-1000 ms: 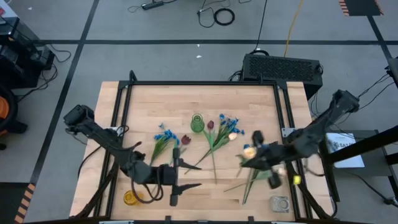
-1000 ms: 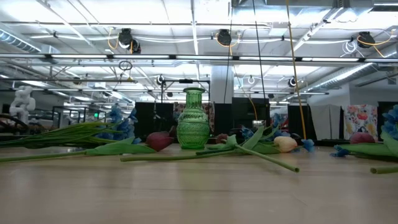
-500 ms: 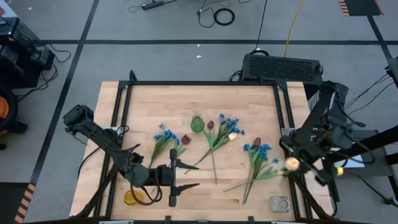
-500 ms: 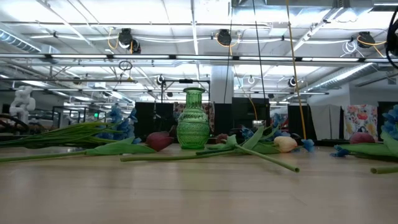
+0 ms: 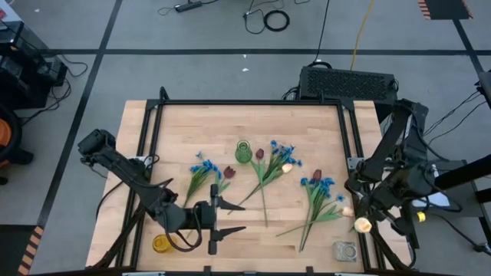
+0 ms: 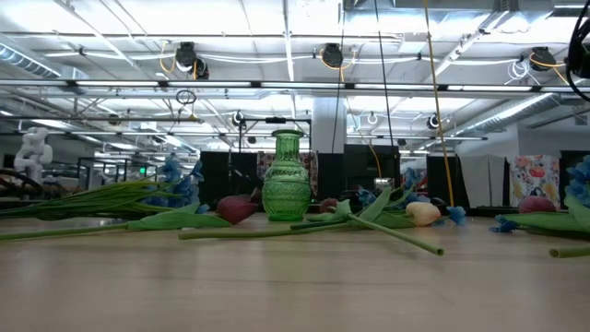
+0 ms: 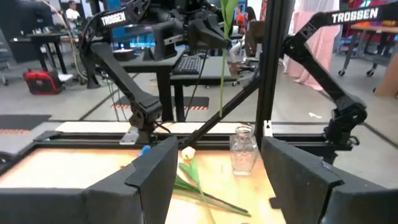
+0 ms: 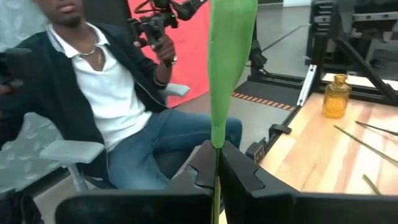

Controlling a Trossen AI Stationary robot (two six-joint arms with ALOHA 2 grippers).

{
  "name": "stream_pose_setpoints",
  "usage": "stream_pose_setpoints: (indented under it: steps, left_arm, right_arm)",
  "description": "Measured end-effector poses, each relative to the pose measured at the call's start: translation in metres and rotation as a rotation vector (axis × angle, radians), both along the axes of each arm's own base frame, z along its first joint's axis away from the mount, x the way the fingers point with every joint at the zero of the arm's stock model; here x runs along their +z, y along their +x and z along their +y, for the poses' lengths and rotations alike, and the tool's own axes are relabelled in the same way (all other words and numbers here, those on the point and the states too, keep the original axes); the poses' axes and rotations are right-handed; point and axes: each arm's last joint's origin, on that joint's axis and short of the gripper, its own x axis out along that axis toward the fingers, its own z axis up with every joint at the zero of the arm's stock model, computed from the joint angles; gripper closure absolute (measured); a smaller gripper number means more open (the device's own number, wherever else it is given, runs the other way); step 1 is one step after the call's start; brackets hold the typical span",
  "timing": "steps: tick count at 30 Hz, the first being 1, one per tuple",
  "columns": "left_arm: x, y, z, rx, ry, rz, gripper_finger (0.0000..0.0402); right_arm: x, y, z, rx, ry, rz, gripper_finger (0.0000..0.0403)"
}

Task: Sort flowers into vase by color
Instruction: Put the middle left yellow flower into the transparent vase

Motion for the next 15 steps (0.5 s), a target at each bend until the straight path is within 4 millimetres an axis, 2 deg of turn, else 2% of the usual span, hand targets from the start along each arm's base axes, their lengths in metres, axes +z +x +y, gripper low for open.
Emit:
stream_pose_setpoints:
  steps: [10,15]
  left_arm:
    - [-0.003,0.001,-0.002,0.004,-0.146,0.007,0.0162]
    - [-0.011,0.004,-0.011,-0.01,-0.178,-0.008,0.0162]
  right_arm:
    - [-0.002,-0.004,0.005,0.023,0.016,0.035,0.0402]
    - [-0.005,-0.006,0.011,-0.056,0.024,0.059,0.0402]
